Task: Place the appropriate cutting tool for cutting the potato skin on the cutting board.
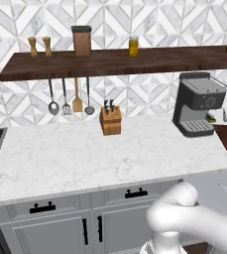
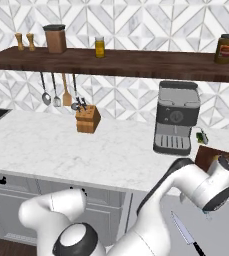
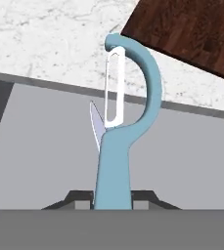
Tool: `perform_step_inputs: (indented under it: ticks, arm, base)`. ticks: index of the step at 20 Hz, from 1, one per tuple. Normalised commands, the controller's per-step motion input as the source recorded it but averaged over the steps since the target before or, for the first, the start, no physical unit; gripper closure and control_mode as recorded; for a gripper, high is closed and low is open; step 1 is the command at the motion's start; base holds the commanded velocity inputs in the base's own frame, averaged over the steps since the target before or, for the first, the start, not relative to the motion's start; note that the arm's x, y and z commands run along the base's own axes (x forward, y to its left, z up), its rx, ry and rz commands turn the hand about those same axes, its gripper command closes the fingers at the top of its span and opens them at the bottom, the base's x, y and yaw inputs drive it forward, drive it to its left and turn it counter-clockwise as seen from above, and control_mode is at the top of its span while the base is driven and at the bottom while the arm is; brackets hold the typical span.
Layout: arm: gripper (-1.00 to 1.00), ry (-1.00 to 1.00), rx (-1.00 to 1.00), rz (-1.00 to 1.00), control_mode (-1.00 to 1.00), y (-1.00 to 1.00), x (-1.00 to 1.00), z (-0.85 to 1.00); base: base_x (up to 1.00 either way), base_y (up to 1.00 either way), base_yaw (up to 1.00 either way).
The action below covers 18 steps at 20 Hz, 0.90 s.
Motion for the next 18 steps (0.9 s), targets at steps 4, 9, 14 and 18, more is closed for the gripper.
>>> perform_step_inputs:
  ticks: [4,9,14,18]
  arm:
    - [1.00,-0.01,0.00,0.00,-1.00,0.02,1.00,0.41]
    - [1.00,-0.03,0.00,0.00,-1.00,0.14,1.00,0.04]
    - [1.00,0.02,0.00,0.01,-1.00,-0.11,0.98,-0.27]
    - [1.00,0.03,0.00,0.02,-1.00,-0.33,0.69,-0.25]
  base:
    - [0.00,0.00,0.00]
    - [0.00,0.00,0.00]
    - [0.00,0.00,0.00]
    - [0.00,0.00,0.00]
